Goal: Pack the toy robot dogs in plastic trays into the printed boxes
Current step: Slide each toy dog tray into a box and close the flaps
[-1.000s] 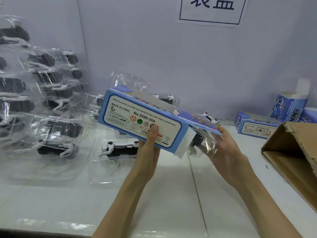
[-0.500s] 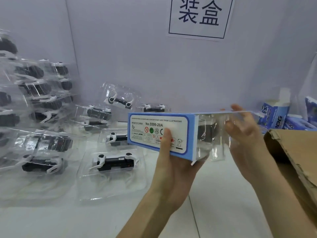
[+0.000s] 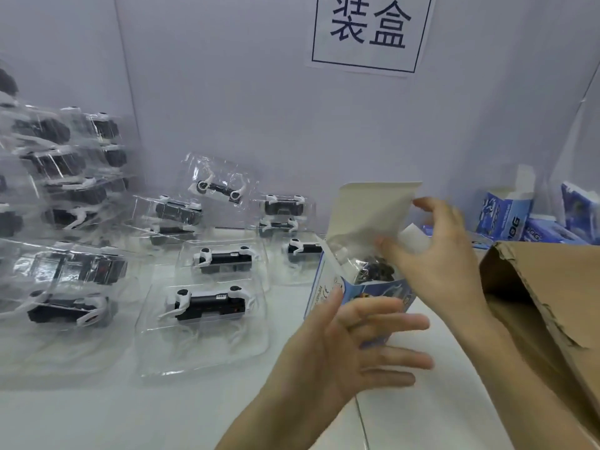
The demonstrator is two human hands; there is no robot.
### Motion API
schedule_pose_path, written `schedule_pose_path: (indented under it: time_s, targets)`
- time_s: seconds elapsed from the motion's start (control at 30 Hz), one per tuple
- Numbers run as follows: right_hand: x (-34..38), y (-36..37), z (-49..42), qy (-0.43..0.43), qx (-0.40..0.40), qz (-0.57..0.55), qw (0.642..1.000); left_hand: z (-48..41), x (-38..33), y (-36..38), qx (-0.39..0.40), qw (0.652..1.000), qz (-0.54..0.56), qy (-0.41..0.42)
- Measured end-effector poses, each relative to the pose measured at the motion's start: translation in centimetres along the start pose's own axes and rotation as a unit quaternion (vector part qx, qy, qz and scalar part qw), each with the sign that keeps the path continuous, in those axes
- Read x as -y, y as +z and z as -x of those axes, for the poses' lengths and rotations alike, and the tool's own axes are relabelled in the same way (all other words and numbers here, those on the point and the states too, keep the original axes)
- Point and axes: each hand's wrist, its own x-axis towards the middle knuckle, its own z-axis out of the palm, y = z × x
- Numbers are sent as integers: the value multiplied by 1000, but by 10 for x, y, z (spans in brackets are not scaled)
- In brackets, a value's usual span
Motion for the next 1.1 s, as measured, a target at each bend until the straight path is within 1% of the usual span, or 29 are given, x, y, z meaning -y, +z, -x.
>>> schedule_pose_path:
  time_s: [0.03,0.07,0.1,0.13,0.17,0.2,0.23,0.3,0.4,0.47,0.5,0.53,0.57,0.6,0.63,0.67,0.73,0.77,0.8,0.83,0.9,1.0,1.1]
  targets:
    - [1,1,3,-48,-38,24,998,6,-6,-2,-42,989,-115,84]
    - [2,3,6,-101,-64,49,992,10,-13,-5,-111,952,-232,168]
    - [2,5,7,-148,-66,75,984,12,-20,-9,-175,903,-318,231]
    - [3,8,8,-183,-44,94,978,11,-25,-14,-213,864,-371,266]
    - [3,10,7,-206,-4,100,973,8,-28,-19,-233,833,-416,280]
    - [4,11,6,-213,48,96,971,2,-30,-25,-238,812,-458,274]
    - [4,11,4,-210,101,85,969,-4,-30,-29,-232,800,-492,253]
    - [4,9,-1,-193,180,57,963,-20,-28,-38,-204,795,-528,220]
    - [0,6,-7,-157,267,39,950,-41,-17,-43,-155,789,-548,231]
    - [-2,5,-13,-137,316,41,938,-48,-13,-44,-166,779,-553,246]
    - [-2,6,-17,-126,335,45,933,-50,-12,-45,-182,762,-565,258]
    - [-1,7,-21,-117,348,52,929,-51,-12,-44,-202,728,-595,273]
    - [2,9,-25,-112,356,62,926,-51,-13,-44,-215,684,-634,290]
    - [4,11,-29,-113,359,75,923,-51,-14,-45,-214,651,-660,307]
    - [7,14,-32,-120,360,90,921,-51,-16,-45,-201,641,-670,316]
    - [10,16,-35,-127,358,102,919,-52,-19,-45,-180,652,-668,311]
    - [13,19,-39,-132,354,108,919,-54,-27,-43,-137,687,-659,274]
    - [13,19,-40,-133,353,104,920,-57,-30,-41,-120,695,-661,257]
    - [12,18,-41,-132,350,97,922,-60,-33,-41,-110,692,-670,245]
    - [12,18,-41,-127,345,88,926,-63,-35,-40,-106,681,-684,241]
    - [11,19,-37,-129,316,67,938,-67,-36,-40,-116,662,-699,244]
    - [6,22,-27,-125,225,15,966,-68,-37,-41,-121,658,-700,249]
    - [2,25,-24,-86,138,-2,987,-72,-42,-39,-112,648,-713,244]
